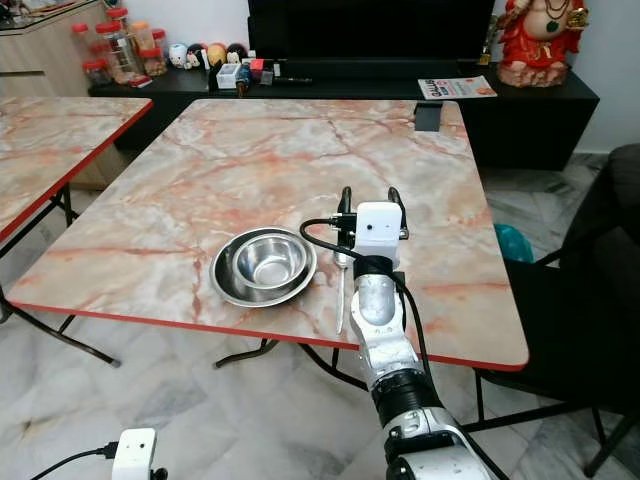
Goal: Setting the table
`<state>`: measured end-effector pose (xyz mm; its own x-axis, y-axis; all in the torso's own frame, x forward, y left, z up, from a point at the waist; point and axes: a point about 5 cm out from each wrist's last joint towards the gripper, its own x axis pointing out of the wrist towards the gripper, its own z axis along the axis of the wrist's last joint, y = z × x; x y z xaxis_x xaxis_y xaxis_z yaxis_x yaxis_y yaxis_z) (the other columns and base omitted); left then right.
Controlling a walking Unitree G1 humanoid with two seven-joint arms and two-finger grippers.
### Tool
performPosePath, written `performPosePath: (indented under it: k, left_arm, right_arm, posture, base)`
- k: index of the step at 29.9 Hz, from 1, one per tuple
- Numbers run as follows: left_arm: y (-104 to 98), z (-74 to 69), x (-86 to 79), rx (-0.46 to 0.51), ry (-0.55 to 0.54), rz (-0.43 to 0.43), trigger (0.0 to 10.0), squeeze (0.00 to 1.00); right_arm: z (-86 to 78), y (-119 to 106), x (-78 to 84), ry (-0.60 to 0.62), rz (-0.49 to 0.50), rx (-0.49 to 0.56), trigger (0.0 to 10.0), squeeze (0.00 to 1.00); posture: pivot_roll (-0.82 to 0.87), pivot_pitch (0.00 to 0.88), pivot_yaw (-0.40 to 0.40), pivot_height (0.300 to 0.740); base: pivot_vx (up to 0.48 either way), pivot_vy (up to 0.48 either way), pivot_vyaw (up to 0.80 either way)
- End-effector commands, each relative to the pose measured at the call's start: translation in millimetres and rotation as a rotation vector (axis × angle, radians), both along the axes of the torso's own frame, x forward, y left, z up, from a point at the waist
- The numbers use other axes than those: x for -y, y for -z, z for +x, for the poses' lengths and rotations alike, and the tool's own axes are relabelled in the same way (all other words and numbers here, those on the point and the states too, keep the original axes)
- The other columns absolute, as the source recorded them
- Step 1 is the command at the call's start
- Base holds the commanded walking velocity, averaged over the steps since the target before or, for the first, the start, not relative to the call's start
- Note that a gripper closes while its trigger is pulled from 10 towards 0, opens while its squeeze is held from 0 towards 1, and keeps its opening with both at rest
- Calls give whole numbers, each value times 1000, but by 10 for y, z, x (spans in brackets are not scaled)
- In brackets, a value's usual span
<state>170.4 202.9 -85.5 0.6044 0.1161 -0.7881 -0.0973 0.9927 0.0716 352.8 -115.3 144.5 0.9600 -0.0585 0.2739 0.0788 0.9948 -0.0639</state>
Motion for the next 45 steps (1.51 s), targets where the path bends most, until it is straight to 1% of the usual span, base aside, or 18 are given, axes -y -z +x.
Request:
performPosePath:
  k: [1, 8, 15, 35, 38, 39, 41, 42, 43, 45]
  left_arm:
    - [6, -36, -68, -8, -38, 12, 10000, 0]
    - [7, -36, -67, -8, -47, 11, 10000, 0]
    - [2, -28, -70, -3, -49, 13, 10000, 0]
    - [16, -52, -37, -3, -62, 9, 10000, 0]
    - [15, -49, -37, -1, -63, 9, 10000, 0]
    - [15, -50, -37, -1, -65, 9, 10000, 0]
    - [15, -51, -37, -1, -66, 9, 10000, 0]
    - [16, -53, -37, -1, -67, 9, 10000, 0]
    - [18, -59, -39, -2, -68, 9, 10000, 0]
    - [23, -71, -38, -5, -68, 9, 10000, 0]
  right_arm:
    - [-6, -51, -98, -34, 1, 18, 10000, 0]
    - [-4, -70, -96, -37, 3, 24, 10000, 0]
    - [-9, -108, -130, -51, 8, 38, 10000, 0]
    - [-72, -162, -301, -157, 2, 67, 10000, 0]
    - [-111, -106, -305, -172, -8, 52, 10000, 0]
    - [-144, -40, -288, -179, -15, 33, 10000, 0]
    - [-160, -3, -278, -182, -20, 21, 10000, 0]
    - [-179, 47, -266, -187, -28, 5, 10000, 0]
    - [-213, 144, -236, -192, -44, -27, 10000, 0]
    - [-239, 236, -200, -193, -51, -59, 10000, 0]
  posture:
    - [-24, 0, 50, 732]
    - [-26, 0, 49, 732]
    - [-27, 0, 47, 732]
    - [-29, 0, 27, 732]
    - [-26, 0, 24, 732]
    - [-23, 0, 22, 732]
    - [-22, 0, 21, 732]
    - [-22, 0, 21, 732]
    - [-25, 0, 21, 732]
    - [-26, 0, 19, 732]
  base:
    - [0, 480, 0]
    - [0, 480, 0]
    - [0, 480, 0]
    - [0, 480, 0]
    - [0, 480, 0]
    - [0, 480, 0]
    - [0, 480, 0]
    - [0, 480, 0]
    - [0, 480, 0]
    - [0, 480, 0]
